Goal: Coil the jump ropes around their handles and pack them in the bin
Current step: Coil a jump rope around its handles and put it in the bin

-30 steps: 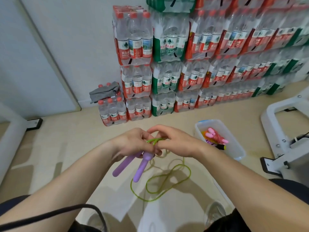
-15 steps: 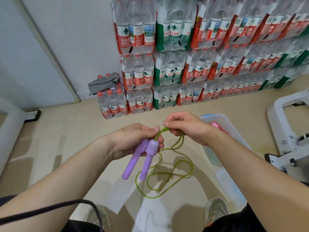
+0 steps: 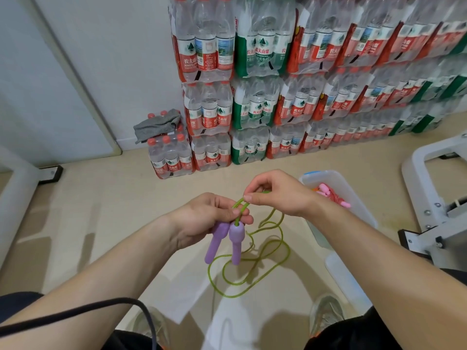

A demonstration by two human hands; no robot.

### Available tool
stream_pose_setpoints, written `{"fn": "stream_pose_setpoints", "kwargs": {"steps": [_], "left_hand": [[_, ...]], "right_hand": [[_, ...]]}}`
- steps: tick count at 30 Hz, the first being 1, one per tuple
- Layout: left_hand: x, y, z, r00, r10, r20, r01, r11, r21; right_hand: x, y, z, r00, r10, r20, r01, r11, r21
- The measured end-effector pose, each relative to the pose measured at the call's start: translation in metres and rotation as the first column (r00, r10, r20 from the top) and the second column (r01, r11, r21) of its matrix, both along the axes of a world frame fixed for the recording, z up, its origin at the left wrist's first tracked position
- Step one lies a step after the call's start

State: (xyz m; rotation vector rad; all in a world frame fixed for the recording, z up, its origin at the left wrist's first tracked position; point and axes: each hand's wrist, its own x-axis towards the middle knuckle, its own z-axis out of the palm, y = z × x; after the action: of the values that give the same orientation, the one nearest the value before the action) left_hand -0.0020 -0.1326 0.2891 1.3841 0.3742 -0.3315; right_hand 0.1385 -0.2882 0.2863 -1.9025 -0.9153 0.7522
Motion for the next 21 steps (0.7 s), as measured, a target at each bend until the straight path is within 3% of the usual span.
{"fn": "stream_pose_setpoints", "kwargs": {"steps": [3, 7, 14, 18, 21], "left_hand": [[-0.002, -0.004, -0.002, 1.0, -0.01, -0.021, 0.009, 0.999, -0.032], [-0.001, -0.009, -0.001, 0.993, -0.12, -0.014, 0.12, 0.99, 0.068], [0.0, -0.018, -0.004, 0.986, -0.164, 0.007, 0.159, 0.964, 0.212], [0.003, -0.019, -0.003, 0.971, -0.241, -0.006, 0.222, 0.885, 0.409], [0.004, -0.017, -0.002, 0.958, -0.288, -0.001, 0.262, 0.872, 0.413]], "right_hand": [[-0.001, -0.002, 0.002, 0.999, 0.02, -0.04, -0.019, 1.0, 0.014], [0.0, -0.005, 0.009, 0.994, 0.062, -0.093, -0.063, 0.998, -0.01], [0.007, -0.012, 0.018, 0.994, 0.099, 0.047, -0.09, 0.984, -0.155], [0.006, -0.017, 0.023, 0.979, 0.152, 0.137, -0.106, 0.951, -0.292], [0.005, -0.018, 0.023, 0.971, 0.183, 0.154, -0.119, 0.928, -0.352]]}}
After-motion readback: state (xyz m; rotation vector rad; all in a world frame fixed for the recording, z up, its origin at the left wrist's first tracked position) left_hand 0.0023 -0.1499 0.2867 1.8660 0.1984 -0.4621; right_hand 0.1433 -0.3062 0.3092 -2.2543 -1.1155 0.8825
